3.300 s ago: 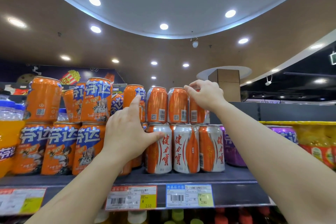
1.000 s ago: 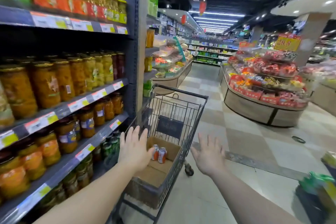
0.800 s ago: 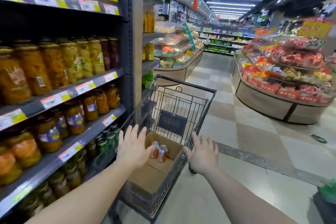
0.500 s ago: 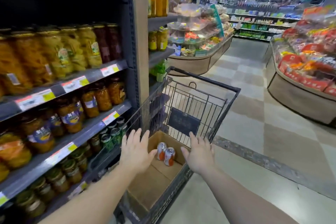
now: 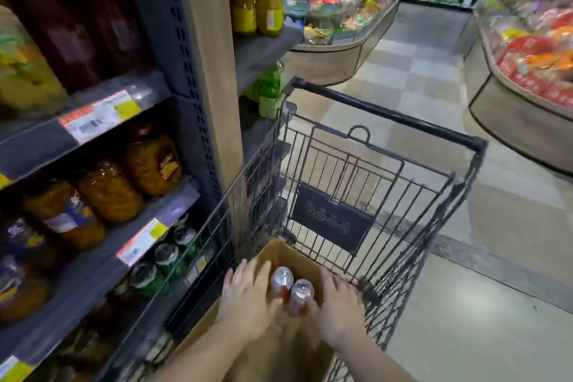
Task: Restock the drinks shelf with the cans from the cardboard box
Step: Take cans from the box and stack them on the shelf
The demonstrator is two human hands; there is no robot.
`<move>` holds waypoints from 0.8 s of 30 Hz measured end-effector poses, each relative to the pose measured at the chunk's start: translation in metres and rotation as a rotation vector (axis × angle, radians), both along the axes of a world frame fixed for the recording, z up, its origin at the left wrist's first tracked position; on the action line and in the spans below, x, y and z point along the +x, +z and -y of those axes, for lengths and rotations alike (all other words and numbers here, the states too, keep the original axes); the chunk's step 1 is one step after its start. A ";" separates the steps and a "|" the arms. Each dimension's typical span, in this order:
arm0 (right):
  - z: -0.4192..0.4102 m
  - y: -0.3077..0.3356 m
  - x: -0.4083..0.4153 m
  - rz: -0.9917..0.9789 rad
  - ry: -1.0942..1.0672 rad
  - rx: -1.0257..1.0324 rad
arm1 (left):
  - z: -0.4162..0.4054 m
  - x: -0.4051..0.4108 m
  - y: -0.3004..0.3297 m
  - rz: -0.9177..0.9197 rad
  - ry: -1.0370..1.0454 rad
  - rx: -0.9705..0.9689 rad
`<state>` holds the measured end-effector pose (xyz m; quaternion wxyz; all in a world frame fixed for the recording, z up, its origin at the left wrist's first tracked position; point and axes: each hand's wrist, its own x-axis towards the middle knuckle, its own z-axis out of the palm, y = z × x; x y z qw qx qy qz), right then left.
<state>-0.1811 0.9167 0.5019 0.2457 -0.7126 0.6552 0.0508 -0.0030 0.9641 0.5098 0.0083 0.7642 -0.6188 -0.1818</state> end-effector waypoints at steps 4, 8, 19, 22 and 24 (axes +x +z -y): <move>0.031 -0.064 0.017 -0.033 -0.083 0.088 | 0.055 0.016 -0.058 -0.051 -0.082 0.111; 0.047 -0.121 0.028 -0.025 -0.135 0.080 | 0.086 0.019 -0.120 -0.082 -0.135 0.155; 0.044 -0.214 0.036 0.078 -0.208 0.079 | 0.104 0.020 -0.219 -0.195 -0.209 0.171; 0.049 -0.223 0.036 0.124 -0.244 0.092 | 0.112 0.017 -0.224 -0.295 -0.153 0.169; 0.052 -0.223 0.037 0.145 -0.264 0.089 | 0.114 0.015 -0.222 -0.363 -0.106 0.159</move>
